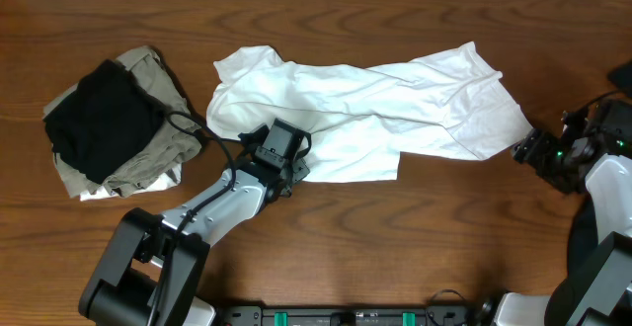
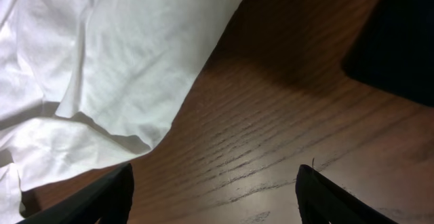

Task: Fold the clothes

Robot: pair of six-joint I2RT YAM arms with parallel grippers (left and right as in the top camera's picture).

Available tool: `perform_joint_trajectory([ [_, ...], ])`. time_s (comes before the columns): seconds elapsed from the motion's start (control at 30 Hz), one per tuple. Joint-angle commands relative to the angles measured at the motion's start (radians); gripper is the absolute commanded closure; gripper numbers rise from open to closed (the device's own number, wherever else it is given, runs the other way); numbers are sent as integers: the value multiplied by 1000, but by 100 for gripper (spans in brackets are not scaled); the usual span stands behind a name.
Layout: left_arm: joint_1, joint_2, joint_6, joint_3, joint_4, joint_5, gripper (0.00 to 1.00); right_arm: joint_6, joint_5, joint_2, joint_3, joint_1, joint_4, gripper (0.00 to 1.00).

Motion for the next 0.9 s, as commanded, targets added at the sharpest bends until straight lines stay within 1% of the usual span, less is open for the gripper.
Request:
perform_joint_trajectory([
  [0.0, -20, 66, 18, -58, -28, 50, 66, -11, 3, -3, 7, 10, -1, 25],
  [0.23, -74, 66, 18, -58, -21, 47, 66, -11, 3, -3, 7, 10, -1, 25],
  [0.53, -75, 66, 24, -58, -22, 32, 66, -11, 3, -3, 7, 10, -1, 25],
  [0.63, -75, 66, 24, -58, -22, 32, 89, -11, 3, -3, 7, 10, -1, 25],
  [0.67, -75, 66, 24, -58, -23, 32, 94, -11, 3, -3, 7, 10, -1, 25],
  [0.87, -74, 45, 33, -58, -83, 33, 94, -16, 3, -3, 7, 10, -8, 26],
])
